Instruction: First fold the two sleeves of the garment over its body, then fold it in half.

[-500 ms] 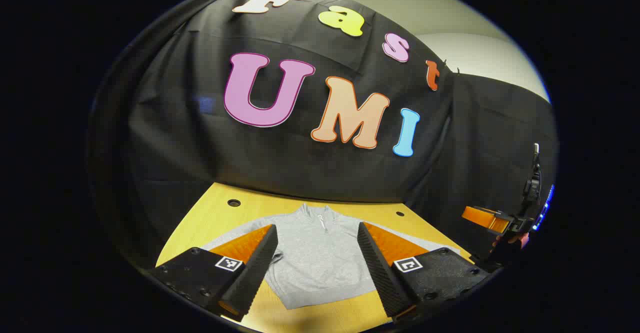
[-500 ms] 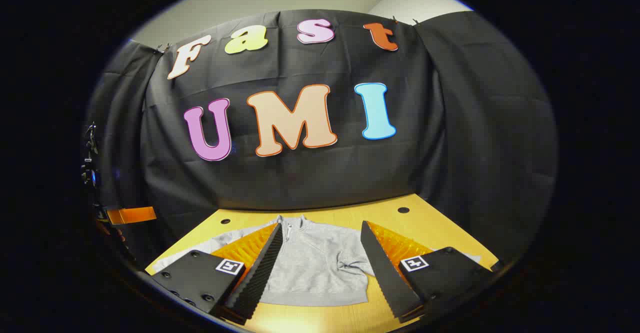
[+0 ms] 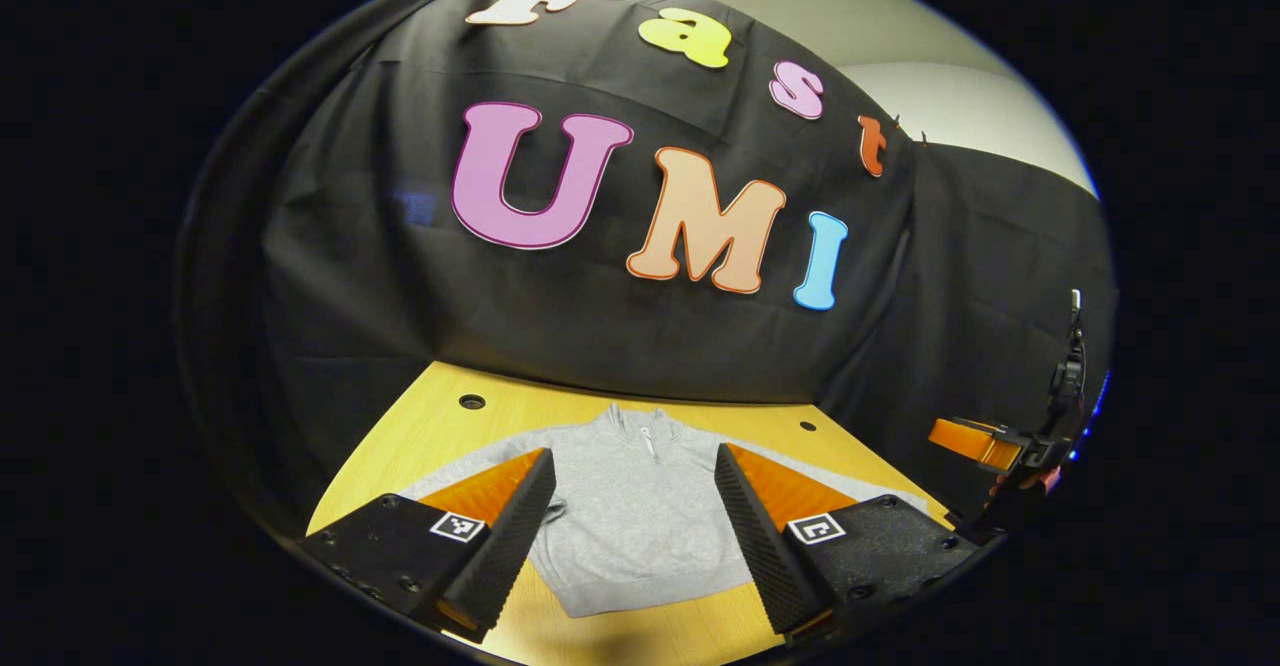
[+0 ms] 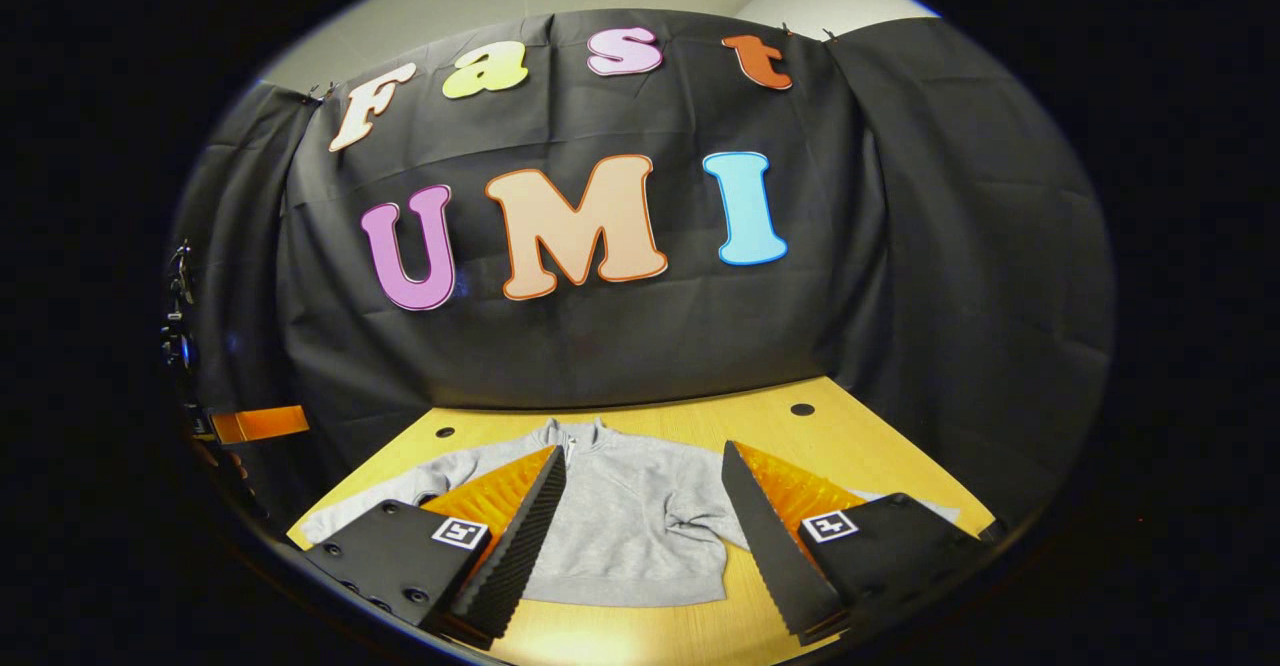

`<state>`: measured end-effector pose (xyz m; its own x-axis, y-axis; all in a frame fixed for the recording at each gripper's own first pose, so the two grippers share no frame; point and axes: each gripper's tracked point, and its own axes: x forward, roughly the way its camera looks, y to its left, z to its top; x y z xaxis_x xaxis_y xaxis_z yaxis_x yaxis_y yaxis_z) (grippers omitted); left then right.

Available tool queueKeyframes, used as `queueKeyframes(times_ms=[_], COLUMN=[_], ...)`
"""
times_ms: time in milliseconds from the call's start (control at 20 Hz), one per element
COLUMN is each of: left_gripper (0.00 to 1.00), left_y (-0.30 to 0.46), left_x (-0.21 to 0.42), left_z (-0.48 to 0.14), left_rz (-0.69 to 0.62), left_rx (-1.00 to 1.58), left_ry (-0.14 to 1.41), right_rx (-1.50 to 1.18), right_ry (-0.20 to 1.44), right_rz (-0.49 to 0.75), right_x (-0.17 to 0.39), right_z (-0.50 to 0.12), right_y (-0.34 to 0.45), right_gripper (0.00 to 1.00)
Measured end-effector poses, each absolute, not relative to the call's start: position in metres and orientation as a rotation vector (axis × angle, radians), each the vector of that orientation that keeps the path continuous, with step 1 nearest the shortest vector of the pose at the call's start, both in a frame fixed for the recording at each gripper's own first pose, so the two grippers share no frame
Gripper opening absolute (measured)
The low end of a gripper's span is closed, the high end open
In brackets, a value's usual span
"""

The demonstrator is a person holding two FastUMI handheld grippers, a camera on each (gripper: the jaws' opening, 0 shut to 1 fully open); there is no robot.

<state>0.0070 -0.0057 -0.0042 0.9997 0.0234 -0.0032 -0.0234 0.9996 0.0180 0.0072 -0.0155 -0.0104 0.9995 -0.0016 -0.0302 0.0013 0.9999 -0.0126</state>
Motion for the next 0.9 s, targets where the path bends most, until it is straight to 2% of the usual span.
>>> queueKeyframes(times_ms=[150, 200, 250, 550, 900], left_gripper=[0.93, 0.93, 0.93, 0.93, 0.93], left_y=[-0.008, -0.009, -0.01, -0.015, -0.023], left_x=[0.01, 0.01, 0.011, 0.017, 0.025], left_z=[-0.005, -0.006, -0.008, -0.01, -0.013], left_rz=[0.024, 0.023, 0.023, 0.024, 0.023], left_rx=[0.033, 0.033, 0.035, 0.051, 0.083], left_ry=[0.008, 0.012, 0.018, 0.036, 0.043], right_rx=[-0.007, -0.01, -0.013, 0.03, 0.048], right_ry=[0.037, 0.036, 0.036, 0.06, 0.099], right_rz=[-0.002, -0.004, -0.006, -0.061, -0.277], right_x=[0.01, 0.011, 0.011, 0.01, -0.006], right_z=[-0.014, -0.013, -0.013, -0.017, -0.033], right_y=[-0.021, -0.024, -0.029, -0.096, -0.245], right_gripper=[0.98, 0.94, 0.98, 0.98, 0.98])
